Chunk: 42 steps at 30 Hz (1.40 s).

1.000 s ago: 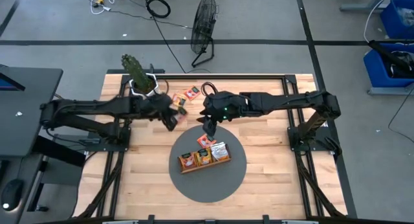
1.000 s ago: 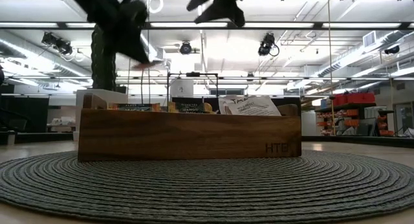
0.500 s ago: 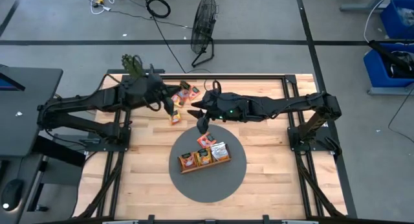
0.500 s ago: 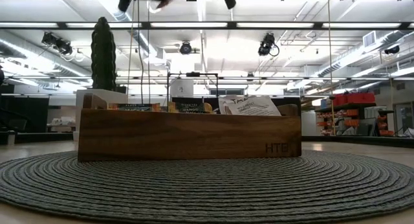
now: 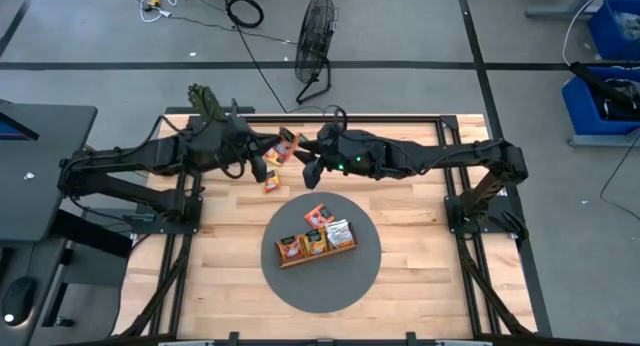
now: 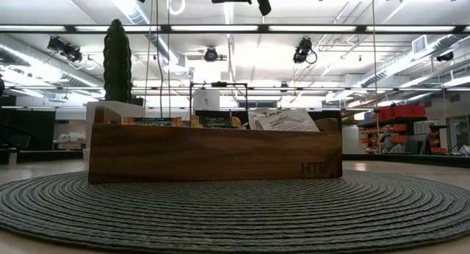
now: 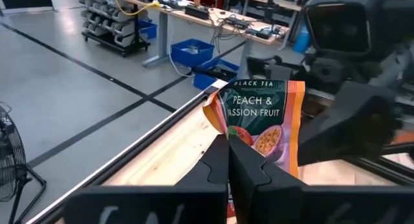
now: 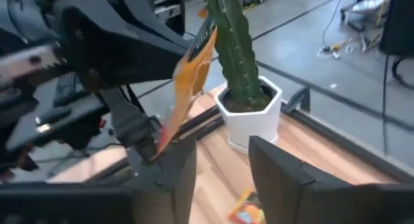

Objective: Pick & Place Tea
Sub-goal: Put the bottom left orange tea bag into the left section of the wooden organizer

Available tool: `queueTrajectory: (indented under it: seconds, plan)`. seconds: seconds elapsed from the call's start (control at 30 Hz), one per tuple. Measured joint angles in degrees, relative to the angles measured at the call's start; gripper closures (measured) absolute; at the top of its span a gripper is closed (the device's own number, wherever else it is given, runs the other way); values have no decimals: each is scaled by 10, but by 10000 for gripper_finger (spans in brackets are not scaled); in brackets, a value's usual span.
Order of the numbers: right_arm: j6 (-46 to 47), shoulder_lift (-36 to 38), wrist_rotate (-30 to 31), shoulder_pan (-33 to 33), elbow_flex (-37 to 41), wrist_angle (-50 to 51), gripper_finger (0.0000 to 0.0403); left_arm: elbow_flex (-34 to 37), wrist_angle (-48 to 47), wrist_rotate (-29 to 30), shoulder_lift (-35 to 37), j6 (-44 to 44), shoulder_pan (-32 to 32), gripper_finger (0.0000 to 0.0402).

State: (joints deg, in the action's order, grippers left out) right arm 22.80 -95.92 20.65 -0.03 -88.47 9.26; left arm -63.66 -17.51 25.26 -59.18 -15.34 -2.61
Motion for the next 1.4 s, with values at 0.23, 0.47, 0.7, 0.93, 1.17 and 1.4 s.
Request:
queueTrajectory:
  seconds: [0.23,0.47,0.7,0.93,1.17,1.4]
  plan:
    - [16,0,-65,-3,0,-20,326,0,-4,33,0,36,13,401]
    - [11,0,-63,7,0,-36,343,0,0,58,0,75,14,401]
    - [12,0,-46,-7,0,-85,315,0,5,51,0,82,19,401]
    - [28,0,-52,-15,0,-79,313,0,17,45,0,90,19,401]
    - [-10,0,-76,-6,0,-77,351,-1,19,56,6,128,16,401]
    - [-22,0,-75,7,0,-42,341,-1,16,67,48,128,4,401]
